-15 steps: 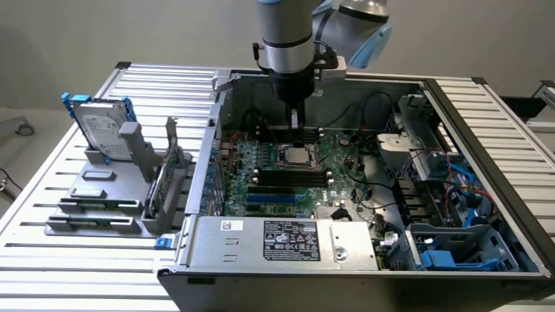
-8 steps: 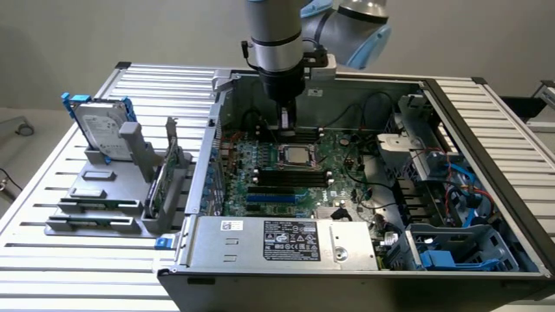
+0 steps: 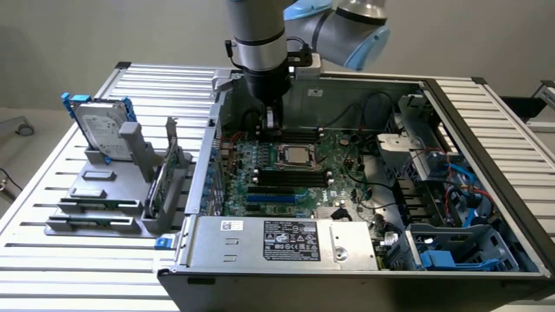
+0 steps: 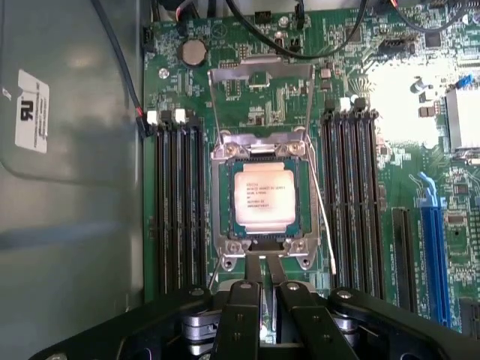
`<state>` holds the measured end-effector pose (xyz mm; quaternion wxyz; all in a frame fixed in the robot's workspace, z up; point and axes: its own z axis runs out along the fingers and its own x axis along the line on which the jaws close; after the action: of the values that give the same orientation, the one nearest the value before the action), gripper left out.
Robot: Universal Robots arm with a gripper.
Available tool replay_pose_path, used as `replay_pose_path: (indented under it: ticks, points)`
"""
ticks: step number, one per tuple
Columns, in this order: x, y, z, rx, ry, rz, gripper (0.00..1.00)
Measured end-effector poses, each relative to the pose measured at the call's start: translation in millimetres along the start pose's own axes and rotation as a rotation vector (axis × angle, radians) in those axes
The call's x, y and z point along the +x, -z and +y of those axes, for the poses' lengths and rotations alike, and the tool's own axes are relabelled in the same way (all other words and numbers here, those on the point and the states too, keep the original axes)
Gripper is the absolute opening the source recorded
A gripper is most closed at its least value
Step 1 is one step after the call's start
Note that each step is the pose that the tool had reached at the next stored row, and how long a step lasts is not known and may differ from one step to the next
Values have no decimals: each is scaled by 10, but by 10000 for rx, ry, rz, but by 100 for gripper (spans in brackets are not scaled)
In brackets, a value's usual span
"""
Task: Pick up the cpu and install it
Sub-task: 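Place the cpu into insertion slot, then close the cpu cover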
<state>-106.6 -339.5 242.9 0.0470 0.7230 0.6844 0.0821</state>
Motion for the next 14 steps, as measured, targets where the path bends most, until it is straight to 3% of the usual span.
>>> replay_pose_path:
  ticks: [14]
  points:
    - [0,0,0,2,0,0,18]
